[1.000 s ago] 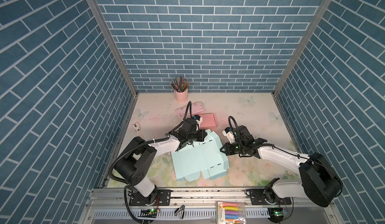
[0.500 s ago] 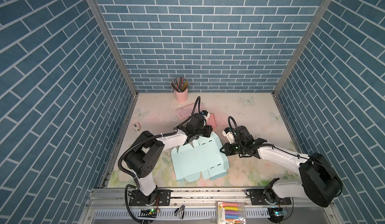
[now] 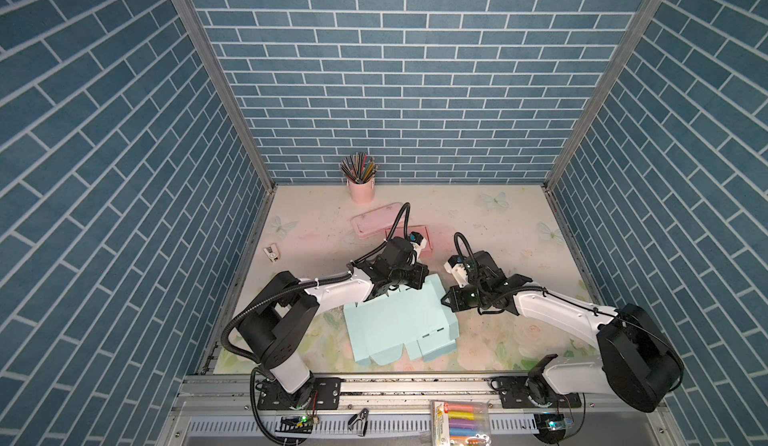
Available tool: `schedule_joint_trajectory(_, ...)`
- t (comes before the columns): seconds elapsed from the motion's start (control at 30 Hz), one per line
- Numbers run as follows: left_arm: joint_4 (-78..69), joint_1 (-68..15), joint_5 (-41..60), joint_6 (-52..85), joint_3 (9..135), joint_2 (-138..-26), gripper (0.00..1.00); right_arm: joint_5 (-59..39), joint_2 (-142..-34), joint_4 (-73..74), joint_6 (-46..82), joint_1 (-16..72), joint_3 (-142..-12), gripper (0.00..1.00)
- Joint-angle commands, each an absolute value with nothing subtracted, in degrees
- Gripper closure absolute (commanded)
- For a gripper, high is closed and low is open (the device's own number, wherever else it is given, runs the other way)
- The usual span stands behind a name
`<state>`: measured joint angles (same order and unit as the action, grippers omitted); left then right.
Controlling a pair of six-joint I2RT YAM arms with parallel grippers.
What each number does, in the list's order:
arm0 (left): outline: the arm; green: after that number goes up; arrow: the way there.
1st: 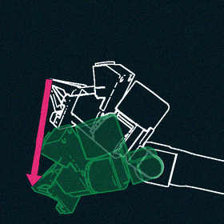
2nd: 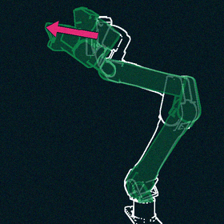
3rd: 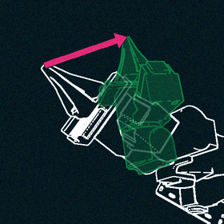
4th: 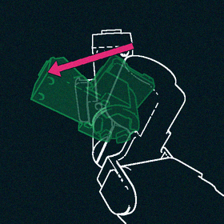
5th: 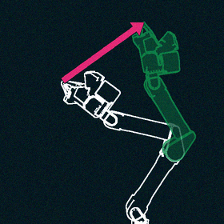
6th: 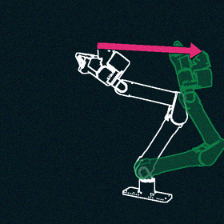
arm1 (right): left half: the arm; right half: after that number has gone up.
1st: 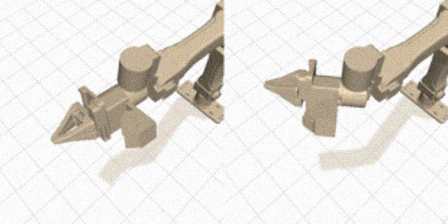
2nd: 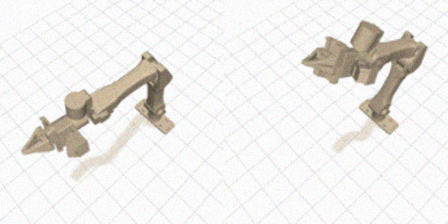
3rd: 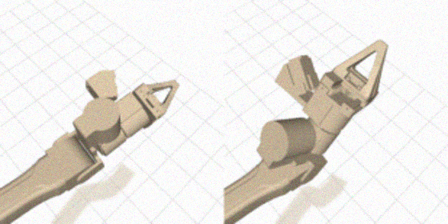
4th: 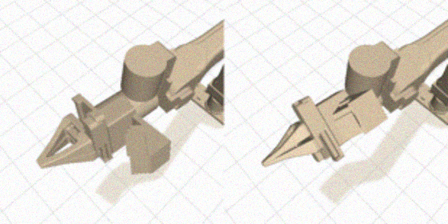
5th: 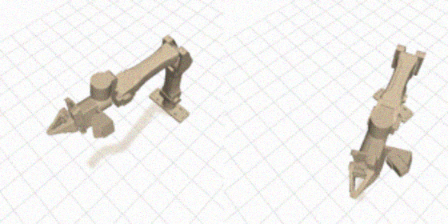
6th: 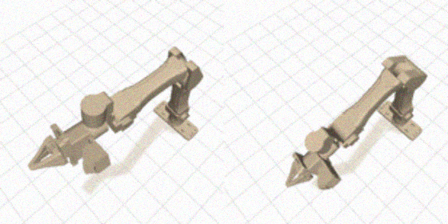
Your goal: Fold the paper box
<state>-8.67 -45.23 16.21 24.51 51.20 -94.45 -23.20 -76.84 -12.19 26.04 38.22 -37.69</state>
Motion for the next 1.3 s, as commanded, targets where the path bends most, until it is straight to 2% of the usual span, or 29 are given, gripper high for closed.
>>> schedule_joint_trajectory(0.0, -7.99, -47.02, 15.13, 24.7, 49.79, -93.34, 0.97, -21.18, -77.33, -14.14, 23.45, 38.69, -39.94, 1.0)
schedule_joint_trajectory(0.27, -5.5, -46.37, 15.13, 24.4, 49.79, -92.29, 0.98, -13.28, -79.11, -20.87, 20.96, 41.79, -43.07, 1.0)
schedule_joint_trajectory(0.43, -6.16, -41.17, 17.24, 24.69, 43.18, -87.45, 1.0, -9.0, -79.54, -24.56, 19.79, 43.47, -44.81, 1.0)
schedule_joint_trajectory(0.67, -6.46, -32.77, 17.79, 24.73, 34.4, -79.93, 1.0, -8.35, -79.76, -25.13, 19.27, 44.16, -46.02, 1.0)
schedule_joint_trajectory(0.8, -7.1, -29.97, 18.65, 23.5, 34.31, -81.57, 1.0, -7.85, -80.58, -25.91, 18.74, 44.69, -47.22, 1.0)
schedule_joint_trajectory(0.97, -8.14, -29.96, 19.69, 23.52, 36.87, -85.45, 1.0, -7.19, -80.86, -26.88, 18.54, 45.35, -48.33, 1.0)
schedule_joint_trajectory(1.1, -6.7, -29.13, 15.68, 24.3, 37.23, -86.76, 1.0, -6.59, -80.27, -27.25, 18.54, 45.53, -48.32, 1.0)
schedule_joint_trajectory(1.27, -8.57, -28.13, 17.38, 24.42, 36.4, -87.68, 1.0, -6.6, -80.58, -27.33, 18.28, 45.6, -48.6, 1.0)
